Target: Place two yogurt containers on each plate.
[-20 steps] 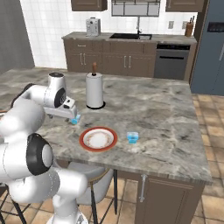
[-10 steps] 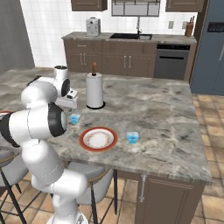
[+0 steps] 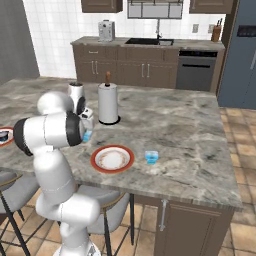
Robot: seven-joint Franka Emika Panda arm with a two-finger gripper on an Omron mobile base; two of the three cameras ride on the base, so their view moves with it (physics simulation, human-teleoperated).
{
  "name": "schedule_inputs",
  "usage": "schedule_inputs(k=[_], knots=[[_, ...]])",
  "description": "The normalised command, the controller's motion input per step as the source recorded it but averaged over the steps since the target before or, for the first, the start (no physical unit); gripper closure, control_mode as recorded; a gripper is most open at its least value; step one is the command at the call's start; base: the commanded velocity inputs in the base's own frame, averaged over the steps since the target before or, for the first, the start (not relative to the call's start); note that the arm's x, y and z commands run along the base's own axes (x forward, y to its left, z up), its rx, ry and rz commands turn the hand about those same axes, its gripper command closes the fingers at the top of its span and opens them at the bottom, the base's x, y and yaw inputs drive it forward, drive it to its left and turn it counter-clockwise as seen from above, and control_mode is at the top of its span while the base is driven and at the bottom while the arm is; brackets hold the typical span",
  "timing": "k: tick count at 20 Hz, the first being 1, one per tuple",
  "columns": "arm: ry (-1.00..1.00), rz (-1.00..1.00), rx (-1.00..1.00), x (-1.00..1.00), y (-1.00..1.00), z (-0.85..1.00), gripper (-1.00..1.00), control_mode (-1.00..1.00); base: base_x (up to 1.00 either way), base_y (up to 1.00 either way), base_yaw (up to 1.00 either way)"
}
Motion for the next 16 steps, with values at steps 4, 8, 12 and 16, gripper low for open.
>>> schedule_inputs(k=[4, 8, 12, 16], knots=[[-0.14, -0.04, 0.00, 0.17, 0.00, -0.50, -1.00, -1.00, 0.00, 0.00, 0.00], [-0.13, -0.02, 0.00, 0.58, 0.02, 0.00, -1.00, -1.00, 0.00, 0.00, 0.00], [-0.08, -0.02, 0.00, 0.63, 0.02, 0.00, -1.00, -1.00, 0.00, 0.00, 0.00], [-0.06, -0.02, 0.00, 0.60, 0.04, -0.06, -1.00, -1.00, 0.00, 0.00, 0.00]])
